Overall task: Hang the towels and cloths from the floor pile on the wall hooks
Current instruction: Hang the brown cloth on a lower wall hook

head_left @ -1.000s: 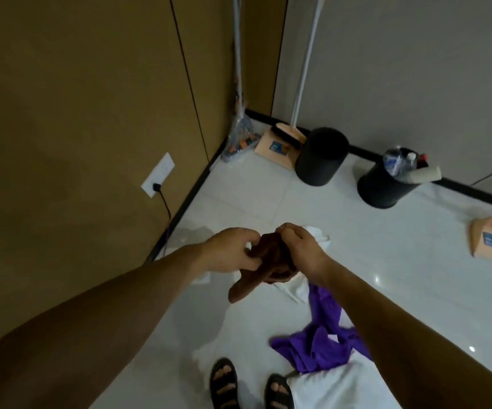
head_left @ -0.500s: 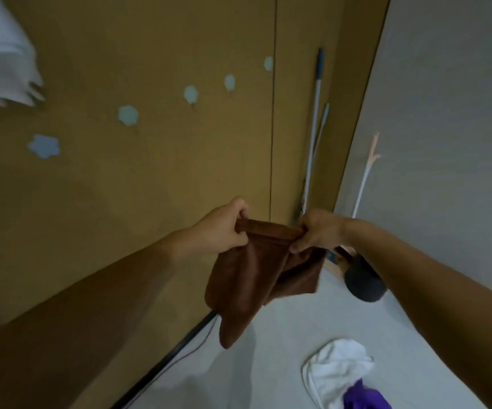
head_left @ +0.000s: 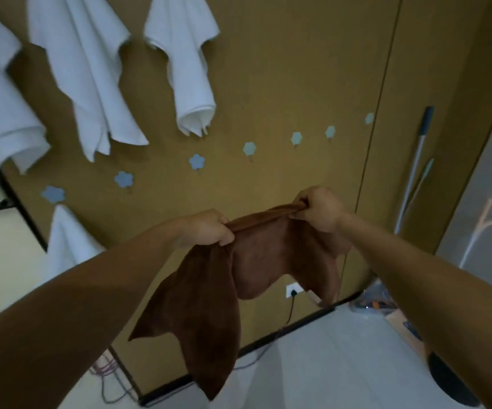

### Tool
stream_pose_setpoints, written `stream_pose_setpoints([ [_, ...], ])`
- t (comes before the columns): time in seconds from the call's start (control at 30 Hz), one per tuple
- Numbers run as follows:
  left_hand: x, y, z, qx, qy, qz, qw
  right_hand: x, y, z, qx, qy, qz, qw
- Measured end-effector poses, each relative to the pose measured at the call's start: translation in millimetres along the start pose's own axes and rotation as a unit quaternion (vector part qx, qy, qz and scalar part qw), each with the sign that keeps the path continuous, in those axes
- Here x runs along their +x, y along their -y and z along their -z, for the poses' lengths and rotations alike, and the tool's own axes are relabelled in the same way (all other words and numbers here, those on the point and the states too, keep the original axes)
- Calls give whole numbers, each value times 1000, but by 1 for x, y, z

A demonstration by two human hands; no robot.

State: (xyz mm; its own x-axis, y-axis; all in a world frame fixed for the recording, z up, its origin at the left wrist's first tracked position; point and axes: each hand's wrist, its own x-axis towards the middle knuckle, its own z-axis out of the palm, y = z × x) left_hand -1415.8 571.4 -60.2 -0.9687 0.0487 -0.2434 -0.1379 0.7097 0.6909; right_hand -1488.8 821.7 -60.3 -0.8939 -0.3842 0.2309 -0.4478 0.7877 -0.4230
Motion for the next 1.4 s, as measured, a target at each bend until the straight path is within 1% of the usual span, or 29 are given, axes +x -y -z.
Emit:
stream_pose_setpoints([
  [0.03, -9, 5, 1, -64, -2, 3, 998, 3, 10, -3, -1, -13, 11, 1000],
  [0.1, -22, 16, 4, -205, 9, 18, 979, 11, 29, -8, -12, -82, 18, 996],
  [0.13, -27, 21, 7, -254, 21, 27, 967, 14, 38, -10, -20, -119, 14, 993],
  [0.17, -33, 25, 11, -286, 39, 41, 957, 16, 48, -12, -24, -135, 4, 990],
  [0.2, -39, 27, 16, -309, 64, 59, 947, 18, 57, -14, -25, -130, -8, 991],
  [0.27, -50, 33, 28, -352, 109, 91, 925, 21, 77, -24, -20, -79, -30, 996],
  [0.33, -60, 38, 40, -348, 152, 97, 920, 24, 96, -37, 1, -50, -38, 998],
  [0.37, -65, 40, 45, -329, 166, 100, 924, 24, 106, -44, 48, -48, -43, 997],
  [0.4, -71, 42, 49, -313, 175, 102, 928, 23, 116, -52, 130, -42, -49, 989],
  [0.43, -75, 45, 54, -311, 177, 100, 929, 22, 125, -59, 230, -31, -59, 971],
  [0.47, -79, 47, 58, -327, 167, 90, 926, 19, 134, -66, 319, -17, -72, 945],
  [0.5, -83, 50, 64, -358, 148, 69, 919, 16, 141, -72, 382, -1, -80, 921],
  [0.53, -85, 52, 69, -398, 129, 41, 907, 12, 146, -77, 408, 20, -86, 908],
  [0.63, -94, 63, 88, -505, 77, -35, 859, 3, 150, -90, 390, 80, -123, 909],
  [0.67, -95, 68, 94, -523, 56, -48, 849, 0, 149, -93, 407, 111, -136, 897],
  [0.73, -96, 74, 103, -546, 27, -67, 834, -10, 145, -96, 454, 201, -168, 852],
  [0.83, -98, 77, 110, -574, 5, -89, 814, -24, 143, -101, 415, 299, -208, 834],
  [0.87, -98, 77, 112, -576, 3, -95, 812, -27, 145, -105, 433, 326, -207, 815],
  [0.9, -99, 77, 113, -576, 1, -100, 811, -31, 150, -109, 471, 348, -198, 786],
  [0.93, -100, 77, 115, -578, -3, -103, 810, -33, 156, -112, 511, 351, -187, 762],
  [0.97, -101, 77, 117, -580, -12, -105, 808, -33, 163, -115, 541, 335, -176, 751],
  [1.0, -103, 78, 119, -584, -22, -108, 804, -33, 171, -118, 563, 302, -164, 752],
  [1.1, -107, 86, 129, -597, -48, -117, 792, -28, 191, -121, 610, 166, -131, 763],
  [1.13, -109, 89, 133, -601, -53, -118, 789, -26, 195, -122, 623, 127, -134, 760],
  [1.17, -110, 93, 137, -603, -59, -118, 787, -22, 198, -122, 643, 103, -139, 746],
  [1.23, -114, 101, 145, -589, -87, -102, 797, -17, 206, -113, 662, 107, -127, 731],
  [1.3, -118, 107, 152, -551, -127, -59, 823, -5, 212, -88, 666, 123, -103, 728],
  [1.33, -119, 110, 156, -533, -147, -31, 833, 3, 213, -72, 689, 102, -81, 713],
  [1.4, -120, 118, 165, -509, -187, 20, 840, 13, 215, -50, 753, 21, -44, 656],
])
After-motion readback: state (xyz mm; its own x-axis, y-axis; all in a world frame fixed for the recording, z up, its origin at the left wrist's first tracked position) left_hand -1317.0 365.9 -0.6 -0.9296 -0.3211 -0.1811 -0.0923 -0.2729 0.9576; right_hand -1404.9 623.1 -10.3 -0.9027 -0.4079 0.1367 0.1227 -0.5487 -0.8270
